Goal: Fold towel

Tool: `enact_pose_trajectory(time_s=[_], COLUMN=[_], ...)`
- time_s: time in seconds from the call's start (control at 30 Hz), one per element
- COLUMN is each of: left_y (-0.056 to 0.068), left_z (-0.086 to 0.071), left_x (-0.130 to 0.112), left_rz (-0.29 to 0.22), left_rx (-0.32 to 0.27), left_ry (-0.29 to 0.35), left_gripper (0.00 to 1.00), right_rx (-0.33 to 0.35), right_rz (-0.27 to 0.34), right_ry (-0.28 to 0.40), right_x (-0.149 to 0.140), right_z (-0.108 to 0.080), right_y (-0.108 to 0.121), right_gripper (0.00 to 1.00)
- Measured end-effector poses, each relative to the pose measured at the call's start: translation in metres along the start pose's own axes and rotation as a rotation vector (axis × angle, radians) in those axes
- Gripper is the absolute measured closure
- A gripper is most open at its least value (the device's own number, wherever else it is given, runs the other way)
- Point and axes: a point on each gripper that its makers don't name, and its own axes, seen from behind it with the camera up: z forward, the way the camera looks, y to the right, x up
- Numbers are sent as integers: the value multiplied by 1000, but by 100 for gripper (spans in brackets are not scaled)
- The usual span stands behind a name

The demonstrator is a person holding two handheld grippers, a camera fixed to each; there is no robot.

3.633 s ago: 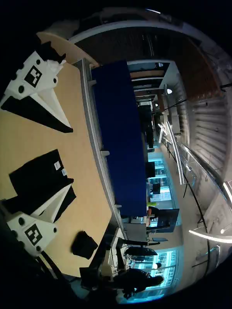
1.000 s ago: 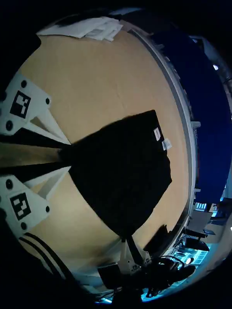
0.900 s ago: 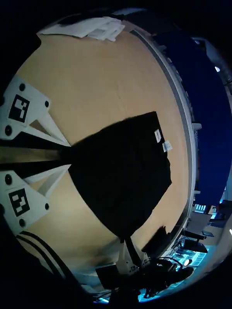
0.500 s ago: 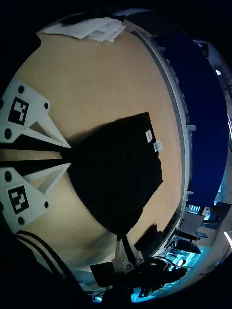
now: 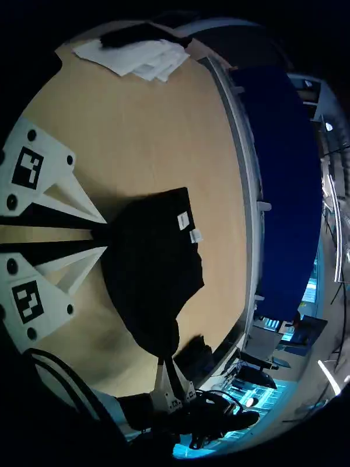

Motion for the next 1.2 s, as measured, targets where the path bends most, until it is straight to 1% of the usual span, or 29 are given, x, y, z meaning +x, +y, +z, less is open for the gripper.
enact_pose_trajectory(time_s=[0.17,0.27,0.37,0.47,0.57,0.77,0.87,1.07,1.2], left_y=[7,11,11,10,8,-3,-9,-20,-28], left_z=[-21,-29,-29,-28,-25,-12,0,30,50], left_x=[7,7,3,4,10,27,36,46,49], left_rz=[-33,-44,-53,-60,-63,-58,-64,-89,-95], left_rx=[-7,-14,-12,-9,-5,9,14,19,26], left_ry=[11,13,3,3,15,28,31,11,-2], left_gripper=[88,88,88,88,88,88,88,88,88], right_rx=[8,6,9,10,4,1,-2,-9,-9], right_rz=[-7,-7,4,10,6,13,18,8,10], right_ry=[5,8,-1,-11,-18,-28,-36,-59,-72], right_x=[10,13,12,10,10,21,26,35,39], right_z=[-21,-30,-32,-29,-26,-13,-3,20,37], right_y=[-9,-11,-13,-14,-12,-1,9,30,42], right_gripper=[80,80,80,80,80,80,80,80,80])
